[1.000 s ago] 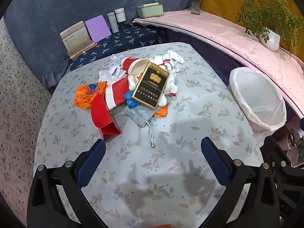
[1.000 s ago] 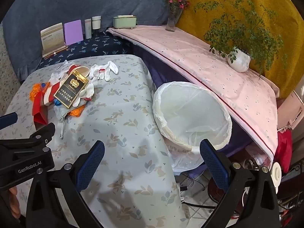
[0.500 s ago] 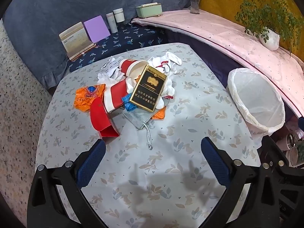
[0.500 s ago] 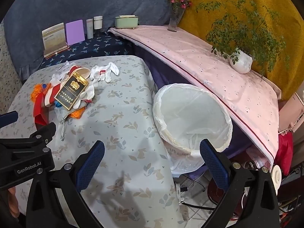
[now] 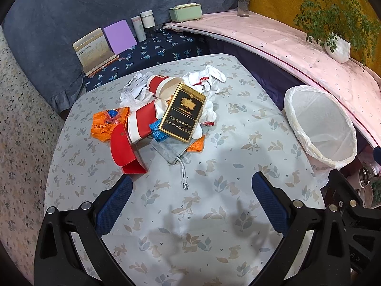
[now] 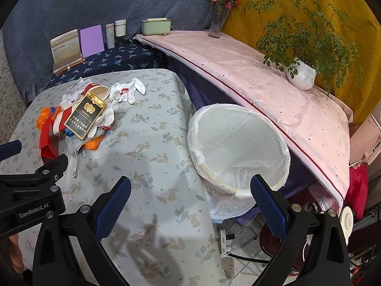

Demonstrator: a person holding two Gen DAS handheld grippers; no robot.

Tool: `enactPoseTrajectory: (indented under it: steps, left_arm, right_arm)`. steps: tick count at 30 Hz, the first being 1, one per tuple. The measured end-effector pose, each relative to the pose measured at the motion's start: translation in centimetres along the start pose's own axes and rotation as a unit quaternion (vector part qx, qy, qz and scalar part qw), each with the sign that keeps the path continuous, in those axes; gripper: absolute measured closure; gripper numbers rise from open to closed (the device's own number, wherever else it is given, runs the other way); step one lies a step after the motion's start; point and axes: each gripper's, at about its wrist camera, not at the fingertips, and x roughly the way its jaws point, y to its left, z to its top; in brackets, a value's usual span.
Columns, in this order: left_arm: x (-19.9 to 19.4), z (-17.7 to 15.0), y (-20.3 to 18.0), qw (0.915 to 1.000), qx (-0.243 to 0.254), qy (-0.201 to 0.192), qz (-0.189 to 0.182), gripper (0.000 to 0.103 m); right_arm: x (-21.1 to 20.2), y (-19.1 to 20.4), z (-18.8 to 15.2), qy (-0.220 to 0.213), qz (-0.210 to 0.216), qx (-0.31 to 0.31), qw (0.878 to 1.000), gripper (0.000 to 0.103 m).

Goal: Collect trash

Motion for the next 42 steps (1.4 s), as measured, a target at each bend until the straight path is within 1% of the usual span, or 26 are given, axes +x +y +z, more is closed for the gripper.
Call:
enactPoseTrajectory:
  steps: [22, 42]
  left_arm:
    - [0.03, 0.56, -0.32, 1.0, -0.002, 0.002, -0.001, 0.007]
    - [-0.03, 0.57, -0.46, 1.0, -0.002, 0.0, -0.001, 0.007]
  right_arm:
    - [0.0, 0.06, 0.49, -0.003, -0.002, -0.006, 1.0, 0.007]
    - [-0.17, -0.4, 0.52, -0.004, -0.009, 0.002, 1.0, 0.007]
